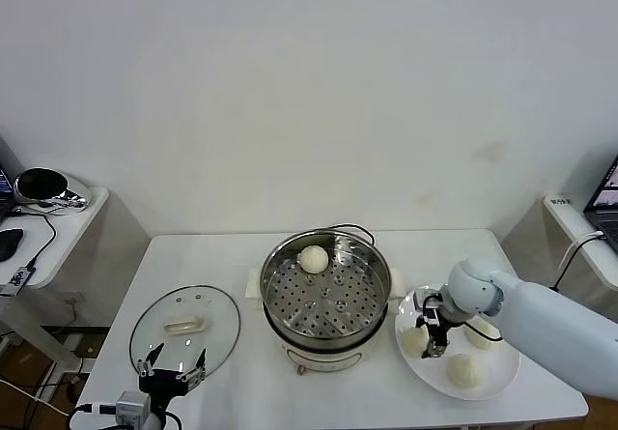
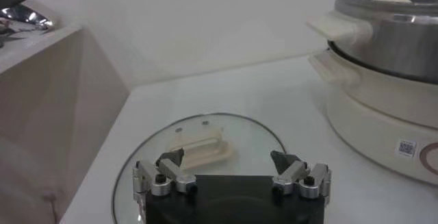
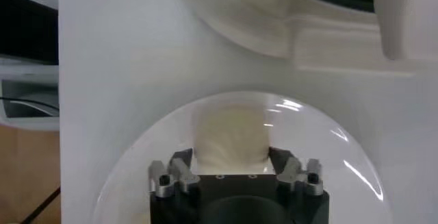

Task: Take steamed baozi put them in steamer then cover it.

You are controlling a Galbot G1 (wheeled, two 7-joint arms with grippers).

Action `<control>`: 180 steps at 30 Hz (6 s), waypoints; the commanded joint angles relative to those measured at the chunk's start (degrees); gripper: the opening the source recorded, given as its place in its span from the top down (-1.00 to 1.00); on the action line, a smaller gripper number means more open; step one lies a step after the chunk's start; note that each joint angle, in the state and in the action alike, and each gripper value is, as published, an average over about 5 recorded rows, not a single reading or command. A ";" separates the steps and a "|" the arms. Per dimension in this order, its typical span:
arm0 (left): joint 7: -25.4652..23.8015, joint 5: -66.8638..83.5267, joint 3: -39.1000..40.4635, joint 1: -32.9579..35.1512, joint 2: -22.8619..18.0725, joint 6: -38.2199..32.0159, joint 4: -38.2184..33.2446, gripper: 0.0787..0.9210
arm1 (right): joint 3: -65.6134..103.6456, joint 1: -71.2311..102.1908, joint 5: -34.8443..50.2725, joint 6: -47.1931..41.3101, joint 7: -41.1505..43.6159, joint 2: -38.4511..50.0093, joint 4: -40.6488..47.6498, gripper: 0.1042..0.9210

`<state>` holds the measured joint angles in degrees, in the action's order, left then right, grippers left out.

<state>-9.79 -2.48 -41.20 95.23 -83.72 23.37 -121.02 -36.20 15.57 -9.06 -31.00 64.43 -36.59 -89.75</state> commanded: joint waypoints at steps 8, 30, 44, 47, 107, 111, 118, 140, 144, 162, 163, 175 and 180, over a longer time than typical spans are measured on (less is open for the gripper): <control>0.08 -0.66 1.06 -1.17 -0.32 0.22 0.59 -0.77 | 1.06 -5.21 6.28 -0.67 0.97 8.24 -4.52 -0.21; -0.23 -0.50 -0.14 -1.49 0.08 0.28 -2.43 -0.77 | -34.78 -61.93 38.87 -7.65 4.96 -6.17 -5.84 -0.20; -0.63 -0.36 -0.60 -0.91 -1.33 0.30 -3.25 -0.77 | -32.31 -52.57 38.95 -9.76 1.95 -27.41 5.62 -0.20; -0.64 -0.47 -0.32 -0.94 -1.69 0.30 -3.39 -0.77 | -31.59 -50.31 38.09 -9.74 1.82 -30.52 8.24 -0.20; -0.68 1.16 0.59 -2.54 -2.33 0.46 -2.39 -0.77 | -28.13 -40.08 27.81 -7.94 1.63 -37.79 19.09 -0.60; -0.80 1.12 0.89 -2.95 -2.43 0.73 -2.41 -0.77 | -27.85 -42.78 28.25 -7.61 2.75 -33.34 14.64 -0.74; -1.04 1.06 0.99 -2.64 -2.51 0.92 -2.88 -0.77 | -26.80 -48.03 28.69 -5.45 5.13 -18.35 4.97 -0.76; -1.08 -0.21 2.60 0.88 -2.51 1.03 -5.37 -0.77 | 18.62 8.81 4.98 8.36 8.62 21.49 -12.58 -0.76; -1.09 -0.66 3.22 1.34 -2.85 1.03 -5.48 -0.77 | 20.48 15.00 1.35 9.81 8.27 20.58 -12.37 -0.76; -1.26 -1.57 3.86 1.54 -3.32 1.16 -4.82 -0.77 | 15.58 14.42 -3.42 10.46 7.39 12.78 -7.83 -0.76; -1.24 -1.60 3.88 1.52 -3.32 1.15 -4.71 -0.77 | 15.46 14.41 -3.76 10.50 7.36 12.57 -7.70 -0.76; -1.27 -1.83 3.81 1.52 -3.25 1.06 -3.52 -0.77 | 12.90 13.40 -5.24 10.25 5.54 9.92 -5.17 -0.76; -1.32 -1.78 3.80 1.42 -3.20 1.07 -3.14 -0.77 | 12.22 13.17 -5.77 10.14 6.14 9.80 -5.02 -0.76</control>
<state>-11.06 -4.24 -37.42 96.64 -86.96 24.44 -124.60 -23.37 27.96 -13.64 -20.90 70.80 -26.02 -95.48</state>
